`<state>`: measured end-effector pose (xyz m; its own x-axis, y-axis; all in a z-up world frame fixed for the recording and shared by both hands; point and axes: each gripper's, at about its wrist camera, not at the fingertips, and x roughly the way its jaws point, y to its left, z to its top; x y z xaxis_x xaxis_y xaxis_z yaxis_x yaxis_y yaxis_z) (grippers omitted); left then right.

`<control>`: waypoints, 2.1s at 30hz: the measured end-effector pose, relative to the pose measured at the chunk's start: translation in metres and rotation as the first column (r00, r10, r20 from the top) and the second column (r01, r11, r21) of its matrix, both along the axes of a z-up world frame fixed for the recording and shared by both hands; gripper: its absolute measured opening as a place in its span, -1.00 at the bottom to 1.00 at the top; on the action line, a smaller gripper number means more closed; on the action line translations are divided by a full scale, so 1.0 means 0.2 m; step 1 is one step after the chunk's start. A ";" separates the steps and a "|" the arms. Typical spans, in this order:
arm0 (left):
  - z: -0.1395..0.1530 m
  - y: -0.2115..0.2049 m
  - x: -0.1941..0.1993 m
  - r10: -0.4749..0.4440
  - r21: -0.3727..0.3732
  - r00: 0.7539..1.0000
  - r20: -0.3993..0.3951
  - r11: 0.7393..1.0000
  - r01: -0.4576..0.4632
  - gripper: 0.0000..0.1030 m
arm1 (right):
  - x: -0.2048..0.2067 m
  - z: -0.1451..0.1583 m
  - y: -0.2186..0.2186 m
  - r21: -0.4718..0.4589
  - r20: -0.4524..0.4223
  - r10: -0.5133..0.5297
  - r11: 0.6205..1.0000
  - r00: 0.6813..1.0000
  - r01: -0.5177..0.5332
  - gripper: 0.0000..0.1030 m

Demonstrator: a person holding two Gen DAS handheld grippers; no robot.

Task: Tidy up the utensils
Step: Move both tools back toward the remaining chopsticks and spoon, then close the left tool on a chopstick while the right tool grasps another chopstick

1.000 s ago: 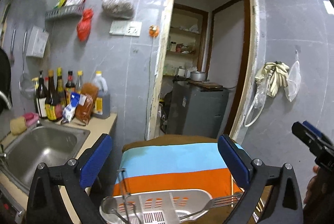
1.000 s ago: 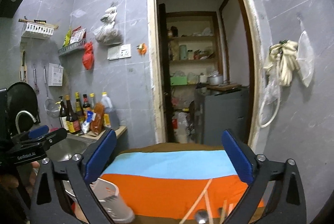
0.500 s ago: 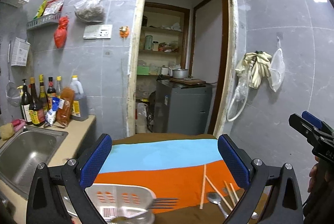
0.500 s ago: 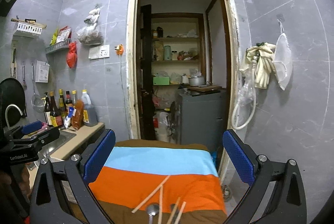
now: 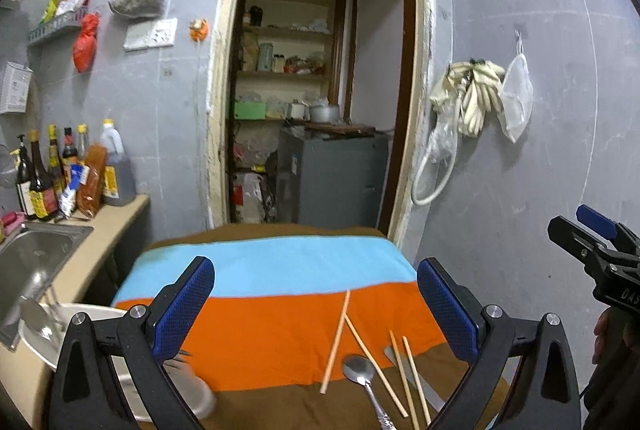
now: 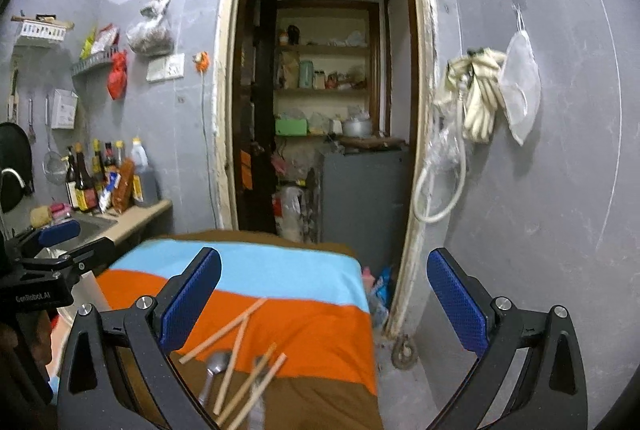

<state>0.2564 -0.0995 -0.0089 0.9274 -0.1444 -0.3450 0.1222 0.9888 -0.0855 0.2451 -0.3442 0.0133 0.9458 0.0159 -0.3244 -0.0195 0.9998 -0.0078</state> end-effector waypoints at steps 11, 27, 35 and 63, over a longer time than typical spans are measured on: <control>-0.27 -0.16 0.21 -0.052 0.042 0.986 -0.157 0.997 0.060 0.98 | 0.20 -0.39 -0.15 0.086 -0.185 0.021 0.996 0.983 -0.005 0.95; -0.51 -0.28 0.46 -0.082 0.116 0.954 -0.289 0.986 0.120 0.53 | 0.41 -0.80 -0.10 0.206 -0.364 0.147 0.976 0.920 -0.075 0.02; -0.72 -0.19 0.66 -0.103 -0.003 0.881 -0.463 0.993 0.114 -0.07 | 0.52 -0.97 0.04 0.260 -0.436 0.250 0.955 0.864 -0.145 -0.39; -0.77 -0.34 0.97 -0.134 0.057 0.757 -0.640 0.974 0.220 -0.90 | 0.71 -1.10 0.20 0.340 -0.641 0.275 0.939 0.716 -0.057 -0.79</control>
<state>0.4496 -0.1675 -0.1632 0.4577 -0.2012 -0.8660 0.2579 0.9622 -0.0873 0.3870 -0.3047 -0.2076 0.4509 0.3423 -0.8243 -0.0761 0.9349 0.3466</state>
